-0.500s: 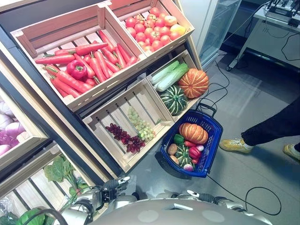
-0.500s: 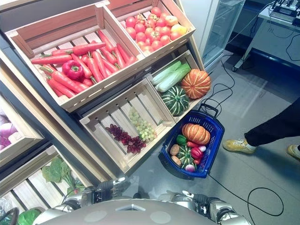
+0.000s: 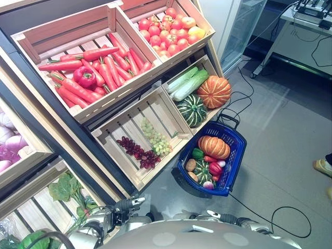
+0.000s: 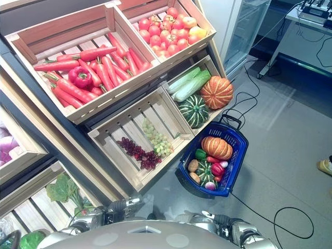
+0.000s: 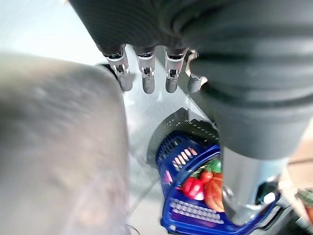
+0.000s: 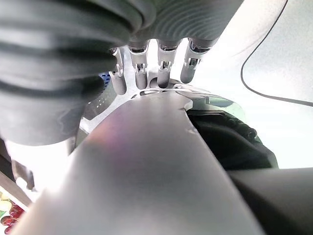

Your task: Pick up fruits and vegetables into the basket

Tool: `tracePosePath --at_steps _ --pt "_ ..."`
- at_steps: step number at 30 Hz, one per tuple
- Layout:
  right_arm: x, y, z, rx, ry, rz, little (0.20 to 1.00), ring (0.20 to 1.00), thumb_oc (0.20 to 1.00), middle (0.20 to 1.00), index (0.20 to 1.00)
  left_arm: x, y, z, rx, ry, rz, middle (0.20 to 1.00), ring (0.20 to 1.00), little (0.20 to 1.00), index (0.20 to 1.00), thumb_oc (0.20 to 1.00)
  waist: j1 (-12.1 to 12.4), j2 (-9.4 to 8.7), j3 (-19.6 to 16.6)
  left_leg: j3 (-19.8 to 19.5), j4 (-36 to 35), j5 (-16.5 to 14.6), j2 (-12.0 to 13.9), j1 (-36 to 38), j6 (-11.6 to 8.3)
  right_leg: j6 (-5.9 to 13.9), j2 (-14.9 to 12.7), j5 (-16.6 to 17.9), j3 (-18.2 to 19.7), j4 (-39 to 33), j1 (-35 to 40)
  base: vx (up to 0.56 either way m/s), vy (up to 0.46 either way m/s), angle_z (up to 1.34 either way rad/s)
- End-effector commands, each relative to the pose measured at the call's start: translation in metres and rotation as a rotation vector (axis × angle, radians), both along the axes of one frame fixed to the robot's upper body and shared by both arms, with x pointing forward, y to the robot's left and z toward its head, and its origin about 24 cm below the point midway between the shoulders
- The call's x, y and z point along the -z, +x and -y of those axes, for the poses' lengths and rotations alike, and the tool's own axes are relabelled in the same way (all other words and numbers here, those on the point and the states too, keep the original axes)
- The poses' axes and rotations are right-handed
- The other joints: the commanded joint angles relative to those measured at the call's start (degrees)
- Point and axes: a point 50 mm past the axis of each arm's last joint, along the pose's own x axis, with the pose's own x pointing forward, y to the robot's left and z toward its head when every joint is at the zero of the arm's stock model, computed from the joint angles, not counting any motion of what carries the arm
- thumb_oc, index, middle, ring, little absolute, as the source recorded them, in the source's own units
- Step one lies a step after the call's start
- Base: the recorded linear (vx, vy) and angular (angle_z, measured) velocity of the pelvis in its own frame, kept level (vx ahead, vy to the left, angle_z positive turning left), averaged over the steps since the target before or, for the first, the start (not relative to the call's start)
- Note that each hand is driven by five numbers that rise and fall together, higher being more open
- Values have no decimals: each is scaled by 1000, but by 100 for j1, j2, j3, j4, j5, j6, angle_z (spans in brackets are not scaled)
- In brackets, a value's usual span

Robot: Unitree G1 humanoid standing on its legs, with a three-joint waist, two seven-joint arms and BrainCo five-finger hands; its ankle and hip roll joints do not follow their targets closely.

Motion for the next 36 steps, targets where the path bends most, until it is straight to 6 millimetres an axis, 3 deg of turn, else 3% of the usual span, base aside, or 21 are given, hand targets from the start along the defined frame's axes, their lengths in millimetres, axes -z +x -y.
tracePosePath --at_steps 1,3,4,5,6,7,8,10,13,17,18,19,22,29,36 --pt "-5 28 -3 -68 8 74 1000 1000 1000 1000 1000 -20 53 14 20 53 305 1000 1000 1000 1000 1000 23 20 221 555 253 -698 -289 -108 245 196 25 -269 240 416 -302 20 -9 -4" --pt "-7 34 0 -48 0 108 1000 1000 1000 1000 1000 -31 72 12 70 138 416 1000 1000 1000 1000 1000 1 46 264 567 304 -708 -266 -159 241 190 18 -286 237 458 -355 19 -17 -9" --pt "-8 36 2 -40 -3 124 1000 1000 1000 1000 1000 -39 79 13 48 82 508 1000 1000 1000 1000 1000 -9 57 279 576 319 -709 -257 -182 247 182 15 -292 233 477 -384 14 -22 -8" --pt "-9 38 5 -29 -8 144 1000 1000 1000 1000 1000 -69 98 20 184 287 888 1000 1000 1000 1000 1000 -10 69 306 582 334 -710 -249 -200 254 166 11 -302 232 502 -407 24 -27 -4" --pt "-10 40 8 -17 -15 174 1000 1000 1000 1000 1000 -82 110 20 238 316 981 1000 1000 1000 1000 1000 8 89 349 572 370 -717 -244 -228 261 144 4 -320 219 554 -434 0 0 0" --pt "-11 41 9 -13 -16 184 1000 1000 1000 1000 1000 -86 111 22 257 327 1012 1000 1000 1000 1000 1000 16 94 365 568 385 -721 -244 -237 266 140 1 -328 214 576 -445 47 -36 0" --pt "-12 46 9 -4 -26 225 1000 1000 1000 1000 1000 -76 114 23 221 171 778 1000 1000 1000 1000 1000 32 137 438 515 443 -727 -245 -263 262 144 -7 -358 195 667 -471 40 -43 3" --pt "-16 56 6 -2 -29 297 1000 1000 1000 1000 1000 -88 117 31 248 175 883 1000 1000 1000 1000 1000 26 174 493 465 499 -713 -228 -367 268 128 -7 -393 193 793 -595 41 -59 9" --pt "-26 73 8 -11 -56 423 1000 1000 1000 1000 1000 -130 134 29 187 130 1088 1000 1000 1000 1000 1000 -8 283 680 367 570 -687 -219 -509 285 73 -21 -505 178 1110 -845 14 -23 5" --pt "-47 101 10 -12 -91 611 1000 1000 1000 1000 1000 -197 150 17 135 206 1428 1000 1000 1000 1000 1000 -57 409 1069 291 802 -654 -257 -962 264 -2 -86 -616 171 1541 -1404 -97 -21 11" --pt "-54 109 10 -18 -100 663 1000 1000 1000 1000 1000 -213 153 15 117 265 1520 1000 1000 1000 1000 1000 -75 433 1196 291 920 -659 -271 -1127 256 -33 -95 -650 189 1663 -1575 -90 -13 15" --pt "-55 110 10 -21 -102 673 1000 1000 1000 1000 1000 -216 153 14 117 284 1539 1000 1000 1000 1000 1000 -79 435 1213 292 951 -663 -274 -1168 255 -39 -97 -661 193 1695 -1616 -97 -38 12" --pt "-76 132 5 -87 -132 811 1000 1000 1000 1000 1000 -253 162 10 121 554 1753 1000 1000 1000 1000 1000 -164 431 1594 307 1590 -739 -318 -1783 216 -136 -124 -729 260 2113 -2131 -64 -70 6" --pt "-113 161 -3 -160 -154 979 1000 1000 1000 1000 1000 -303 195 -7 212 1141 1852 1000 1000 1000 1000 1000 -445 462 2079 456 2403 -805 -322 -2753 168 -256 -113 -856 426 2926 -3173 -40 -16 -10" --pt "-147 178 6 -176 -192 1116 1000 1000 1000 1000 1000 -343 223 -29 337 1600 1761 1000 1000 1000 1000 1000 -732 543 2105 685 2909 -791 -335 -3895 172 -229 -87 -858 669 3555 -4496 -21 16 -11"
